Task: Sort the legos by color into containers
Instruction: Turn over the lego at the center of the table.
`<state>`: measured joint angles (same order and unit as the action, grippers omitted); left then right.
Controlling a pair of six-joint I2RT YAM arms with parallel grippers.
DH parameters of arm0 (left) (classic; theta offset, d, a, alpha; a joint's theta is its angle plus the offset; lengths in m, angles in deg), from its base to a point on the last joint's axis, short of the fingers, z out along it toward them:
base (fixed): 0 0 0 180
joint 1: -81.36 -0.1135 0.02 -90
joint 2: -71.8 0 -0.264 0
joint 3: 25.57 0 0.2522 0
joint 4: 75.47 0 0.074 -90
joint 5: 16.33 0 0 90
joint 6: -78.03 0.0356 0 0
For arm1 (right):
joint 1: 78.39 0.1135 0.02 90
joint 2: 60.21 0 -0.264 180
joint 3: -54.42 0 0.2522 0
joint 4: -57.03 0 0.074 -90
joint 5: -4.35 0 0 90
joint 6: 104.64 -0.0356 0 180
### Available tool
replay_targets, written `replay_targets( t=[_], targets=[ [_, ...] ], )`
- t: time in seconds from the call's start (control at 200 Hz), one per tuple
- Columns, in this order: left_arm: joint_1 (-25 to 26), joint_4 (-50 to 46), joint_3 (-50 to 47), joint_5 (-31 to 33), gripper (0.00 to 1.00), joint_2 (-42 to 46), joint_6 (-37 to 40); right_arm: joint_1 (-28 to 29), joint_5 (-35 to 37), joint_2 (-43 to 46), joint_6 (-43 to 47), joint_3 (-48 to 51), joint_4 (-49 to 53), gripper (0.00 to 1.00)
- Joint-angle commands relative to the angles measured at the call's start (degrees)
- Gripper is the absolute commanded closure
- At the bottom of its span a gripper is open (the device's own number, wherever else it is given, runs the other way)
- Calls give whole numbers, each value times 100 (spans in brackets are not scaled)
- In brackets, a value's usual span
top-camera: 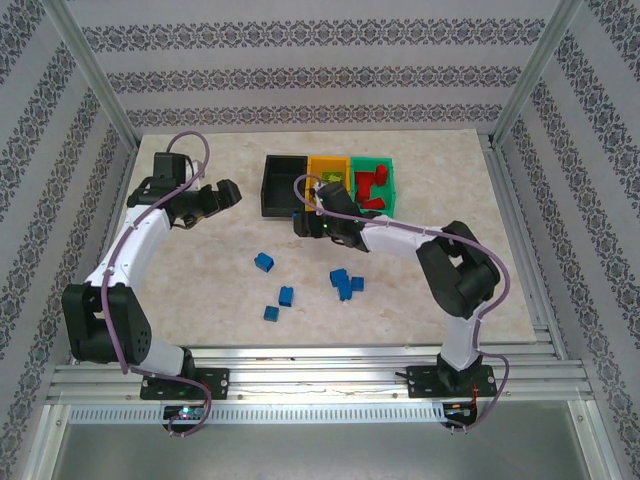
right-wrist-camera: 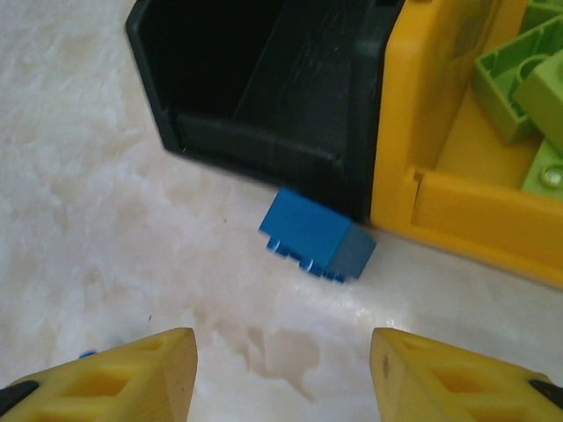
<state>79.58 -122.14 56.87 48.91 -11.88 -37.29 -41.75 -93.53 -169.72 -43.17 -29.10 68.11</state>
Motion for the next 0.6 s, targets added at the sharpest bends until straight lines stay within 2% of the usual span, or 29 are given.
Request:
replay_targets(
  t=[0.0,0.14,0.275,0.42,0.53,0.595],
  targets=[
    [-135,181,-14,-645,0,3,-77,69,445,-278,-226,-475,407,44],
    [-292,199,-32,-824,0,90,-85,156,698,-729,-177,-1139,917,44],
    [-472,796,-511,-867,0,193,-412,248,1088,-1057,-92,-1758,1551,44],
    [-903,1271,-728,-1386,0,70,-885,358,1343,-1229,-90,-2120,1887,44],
    [-1122,903,-573,-2100,0,-134,-449,495,1641,-1319,-104,-2283,2093,44],
    [-1122,681,-569,-2165,0,-140,-221,593,1847,-1377,-101,-2369,2210,45]
  ],
)
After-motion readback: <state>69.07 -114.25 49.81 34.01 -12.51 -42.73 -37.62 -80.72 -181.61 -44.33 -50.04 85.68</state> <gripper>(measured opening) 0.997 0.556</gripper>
